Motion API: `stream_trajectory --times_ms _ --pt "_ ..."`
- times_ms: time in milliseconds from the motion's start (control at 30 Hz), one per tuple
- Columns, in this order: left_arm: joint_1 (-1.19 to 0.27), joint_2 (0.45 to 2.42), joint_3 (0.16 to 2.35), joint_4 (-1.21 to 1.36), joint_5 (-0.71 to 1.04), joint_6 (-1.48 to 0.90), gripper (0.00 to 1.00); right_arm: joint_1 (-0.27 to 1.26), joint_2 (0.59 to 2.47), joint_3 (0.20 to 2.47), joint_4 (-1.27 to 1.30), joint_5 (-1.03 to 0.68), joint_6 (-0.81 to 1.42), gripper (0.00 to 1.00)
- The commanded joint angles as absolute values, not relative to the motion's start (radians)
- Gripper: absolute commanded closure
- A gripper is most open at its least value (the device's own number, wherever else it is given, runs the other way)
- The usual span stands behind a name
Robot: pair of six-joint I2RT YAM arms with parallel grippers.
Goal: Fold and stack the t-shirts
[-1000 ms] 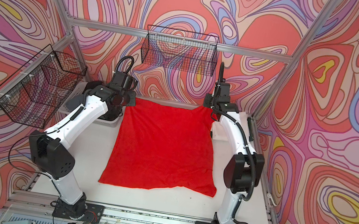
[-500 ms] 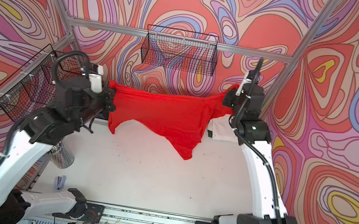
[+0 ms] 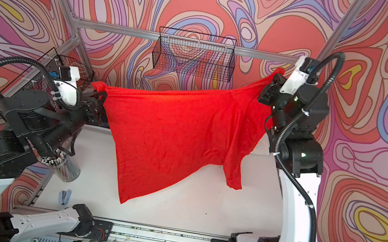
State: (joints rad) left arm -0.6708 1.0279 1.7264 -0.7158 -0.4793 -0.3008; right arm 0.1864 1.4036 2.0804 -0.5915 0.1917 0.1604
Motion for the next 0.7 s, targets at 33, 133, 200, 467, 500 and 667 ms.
stream_trajectory --times_ms 33,133,200,467,500,667 --pt "-0.655 1.085 1.749 -0.731 -0.672 -0.220 1.00 0.218 1.535 2.114 -0.620 0.194 0.131 1.00" --pt "-0.580 1.151 1.729 -0.744 -0.623 -0.250 1.00 0.273 1.605 2.068 -0.585 0.274 0.087 1.00" --pt "-0.525 1.193 1.685 -0.725 -0.572 -0.276 1.00 0.282 1.648 2.034 -0.566 0.308 0.082 1.00" --pt "-0.410 1.451 1.595 -0.620 -0.531 -0.297 1.00 0.282 1.861 1.998 -0.534 0.391 0.069 1.00" --pt "-0.396 1.487 1.617 -0.634 -0.521 -0.302 1.00 0.282 1.889 2.012 -0.539 0.392 0.071 1.00" --pt "-0.375 1.622 1.703 -0.632 -0.543 -0.284 1.00 0.281 2.007 2.062 -0.534 0.382 0.094 1.00"
